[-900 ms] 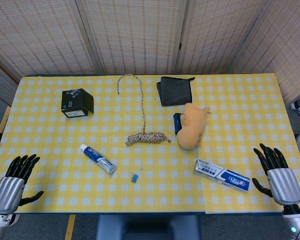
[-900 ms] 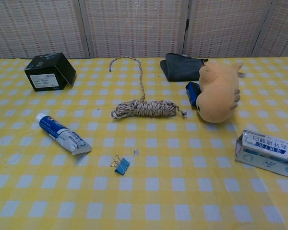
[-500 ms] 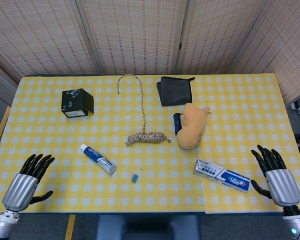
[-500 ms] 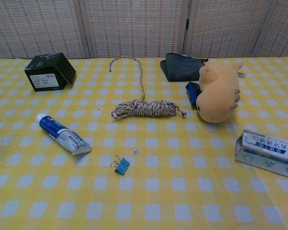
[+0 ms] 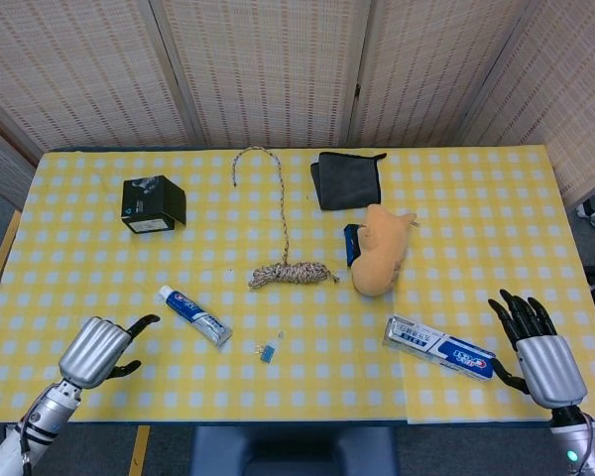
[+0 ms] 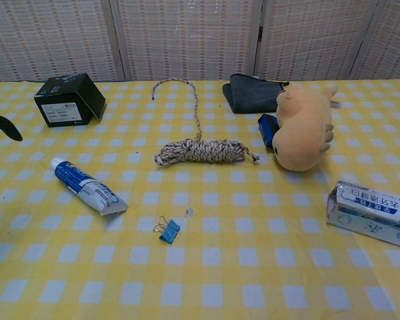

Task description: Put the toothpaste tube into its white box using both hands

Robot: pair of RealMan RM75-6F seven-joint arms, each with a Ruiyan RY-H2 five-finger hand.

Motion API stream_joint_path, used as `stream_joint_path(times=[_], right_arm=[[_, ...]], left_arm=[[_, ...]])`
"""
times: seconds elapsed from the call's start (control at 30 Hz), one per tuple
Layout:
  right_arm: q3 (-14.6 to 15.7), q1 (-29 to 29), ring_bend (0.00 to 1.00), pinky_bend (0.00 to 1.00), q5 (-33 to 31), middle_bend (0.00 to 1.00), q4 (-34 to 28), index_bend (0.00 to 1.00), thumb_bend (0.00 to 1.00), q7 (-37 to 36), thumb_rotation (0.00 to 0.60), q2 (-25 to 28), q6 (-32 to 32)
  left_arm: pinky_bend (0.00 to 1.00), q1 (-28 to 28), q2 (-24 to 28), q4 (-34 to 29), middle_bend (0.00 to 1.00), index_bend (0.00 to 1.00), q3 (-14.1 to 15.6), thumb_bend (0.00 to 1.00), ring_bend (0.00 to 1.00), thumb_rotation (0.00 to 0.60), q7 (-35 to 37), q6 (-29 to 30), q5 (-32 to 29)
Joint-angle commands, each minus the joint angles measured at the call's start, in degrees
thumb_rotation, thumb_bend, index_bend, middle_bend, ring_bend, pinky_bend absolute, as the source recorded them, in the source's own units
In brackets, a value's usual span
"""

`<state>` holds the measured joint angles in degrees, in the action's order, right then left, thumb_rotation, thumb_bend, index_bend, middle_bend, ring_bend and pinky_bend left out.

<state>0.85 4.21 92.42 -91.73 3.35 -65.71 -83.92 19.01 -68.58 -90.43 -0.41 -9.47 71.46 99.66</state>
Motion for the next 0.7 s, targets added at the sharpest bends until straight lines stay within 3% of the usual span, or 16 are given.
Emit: stream_joint_path(times=[0.03,0.3,0.7], right_arm=[[-0.14,0.18,0.00,0.00,-0.45,0.00,-0.01,0.00,0.33,0.40,0.600,-0.22,0.44],[-0.47,0.56,0.00,0.00,-2.40,0.00,0.06,0.00,0.32,1.09,0.600,-0.22,2.13],[-0.82,0.79,0.00,0.00,-3.91,0.00,0.20,0.00,0.32,-0.59,0.600,0.56,3.12]], left_arm=[[1.00,3.85,-1.32,0.65,1.00,0.22,-1.13,0.17,1.00,0.600,-1.99,-5.94,-3.21],[1.00,8.91,-3.00,0.94,1.00,0.20,-2.55,0.18,1.00,0.600,-2.39,-15.31,-9.76],[1.00,13.76,-7.36,6.36,1.00,0.28,-2.99,0.18,1.00,0.600,-4.21,-22.33,-15.57]])
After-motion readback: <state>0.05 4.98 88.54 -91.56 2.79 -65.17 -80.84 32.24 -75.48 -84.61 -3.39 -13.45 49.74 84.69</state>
